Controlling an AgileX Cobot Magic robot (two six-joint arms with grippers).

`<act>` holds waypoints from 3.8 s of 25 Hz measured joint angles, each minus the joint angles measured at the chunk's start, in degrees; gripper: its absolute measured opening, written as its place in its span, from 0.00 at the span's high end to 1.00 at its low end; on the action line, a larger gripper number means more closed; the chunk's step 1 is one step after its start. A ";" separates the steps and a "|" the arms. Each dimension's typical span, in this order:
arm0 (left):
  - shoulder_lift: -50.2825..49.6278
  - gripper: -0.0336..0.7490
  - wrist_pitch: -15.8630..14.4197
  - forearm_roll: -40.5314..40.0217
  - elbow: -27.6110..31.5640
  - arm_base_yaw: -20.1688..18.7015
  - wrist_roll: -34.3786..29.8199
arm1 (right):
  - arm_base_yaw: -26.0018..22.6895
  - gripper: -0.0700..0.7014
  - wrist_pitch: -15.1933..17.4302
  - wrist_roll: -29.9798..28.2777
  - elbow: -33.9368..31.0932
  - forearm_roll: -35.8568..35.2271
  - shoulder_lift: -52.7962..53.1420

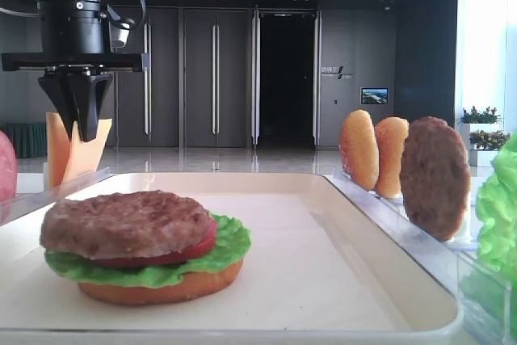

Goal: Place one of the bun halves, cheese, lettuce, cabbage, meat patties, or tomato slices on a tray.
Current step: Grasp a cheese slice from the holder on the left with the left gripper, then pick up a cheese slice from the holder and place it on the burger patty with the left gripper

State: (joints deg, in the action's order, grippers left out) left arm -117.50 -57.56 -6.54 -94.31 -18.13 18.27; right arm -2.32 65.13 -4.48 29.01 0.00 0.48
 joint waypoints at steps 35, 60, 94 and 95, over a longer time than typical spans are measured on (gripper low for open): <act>13.96 0.92 -12.14 2.70 -0.41 0.05 -4.40 | 0.05 0.55 -0.01 0.00 0.00 0.00 0.00; 64.33 0.93 -5.17 7.09 42.73 -6.21 -1.26 | 0.05 0.55 -0.06 0.00 0.00 0.00 0.00; 36.94 0.93 -6.04 96.65 64.50 8.93 -78.90 | 0.05 0.55 -0.17 0.00 0.00 0.00 0.00; 36.79 0.93 -6.34 96.07 64.61 8.93 -79.19 | 0.05 0.55 -0.17 0.00 0.00 0.00 0.00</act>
State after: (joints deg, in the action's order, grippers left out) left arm -80.71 -63.90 89.52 -29.70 -9.19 -60.92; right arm -2.27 64.96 -4.48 29.01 0.00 0.48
